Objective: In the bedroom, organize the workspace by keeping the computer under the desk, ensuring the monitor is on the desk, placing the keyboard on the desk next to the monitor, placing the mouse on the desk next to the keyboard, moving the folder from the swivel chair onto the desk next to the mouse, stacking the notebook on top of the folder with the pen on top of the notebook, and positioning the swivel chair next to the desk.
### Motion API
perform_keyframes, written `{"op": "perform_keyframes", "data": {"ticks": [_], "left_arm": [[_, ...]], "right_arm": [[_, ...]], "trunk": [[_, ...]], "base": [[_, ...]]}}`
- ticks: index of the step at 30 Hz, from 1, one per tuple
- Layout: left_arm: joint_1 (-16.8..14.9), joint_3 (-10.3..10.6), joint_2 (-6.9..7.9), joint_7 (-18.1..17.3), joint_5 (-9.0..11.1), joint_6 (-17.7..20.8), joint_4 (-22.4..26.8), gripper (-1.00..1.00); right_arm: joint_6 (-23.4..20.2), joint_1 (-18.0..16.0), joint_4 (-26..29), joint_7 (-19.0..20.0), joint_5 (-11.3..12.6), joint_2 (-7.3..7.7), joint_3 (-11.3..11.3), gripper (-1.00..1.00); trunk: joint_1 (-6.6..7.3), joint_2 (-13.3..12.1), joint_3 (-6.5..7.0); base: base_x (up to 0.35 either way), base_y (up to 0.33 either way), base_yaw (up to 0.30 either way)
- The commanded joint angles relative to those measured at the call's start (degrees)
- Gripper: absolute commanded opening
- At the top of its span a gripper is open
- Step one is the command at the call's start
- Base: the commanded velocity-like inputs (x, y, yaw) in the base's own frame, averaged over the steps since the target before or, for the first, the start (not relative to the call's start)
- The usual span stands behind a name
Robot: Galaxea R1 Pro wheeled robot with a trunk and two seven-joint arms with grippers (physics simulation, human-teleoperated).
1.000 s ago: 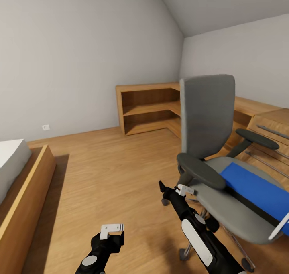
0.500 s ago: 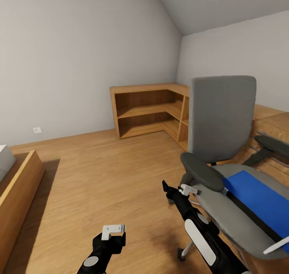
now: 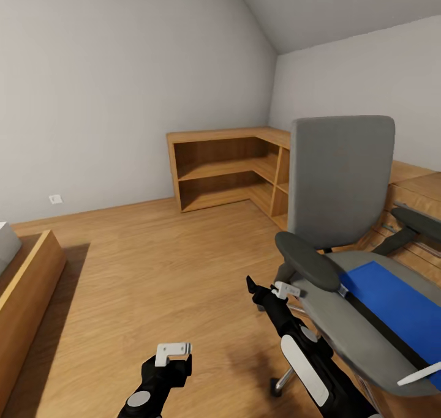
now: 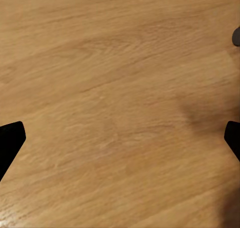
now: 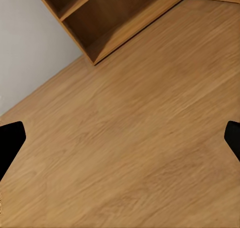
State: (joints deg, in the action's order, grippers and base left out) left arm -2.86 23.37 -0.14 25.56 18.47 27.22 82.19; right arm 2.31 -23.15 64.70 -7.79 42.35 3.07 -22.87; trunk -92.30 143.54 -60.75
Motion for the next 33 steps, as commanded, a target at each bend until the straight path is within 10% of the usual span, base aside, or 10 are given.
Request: {"op": "perform_keyframes", "data": {"ticks": [1, 33], "left_arm": [[-0.04, 0.10, 0.02, 0.55, 0.60, 0.12, 0.07, 1.00], [-0.04, 0.10, -0.04, 0.54, 0.75, 0.22, -0.02, 1.00]], "right_arm": [[0.22, -0.05, 0.05, -0.41, 0.57, 0.05, -0.30, 1.00], [-0.20, -0.07, -1.03, -0.52, 0.64, -0.36, -3.61, 1.00]], "trunk": [[0.01, 0.02, -0.05], [0.01, 0.02, -0.05]], "base": [[0.000, 0.000, 0.000], [-0.115, 0.093, 0.000]]}}
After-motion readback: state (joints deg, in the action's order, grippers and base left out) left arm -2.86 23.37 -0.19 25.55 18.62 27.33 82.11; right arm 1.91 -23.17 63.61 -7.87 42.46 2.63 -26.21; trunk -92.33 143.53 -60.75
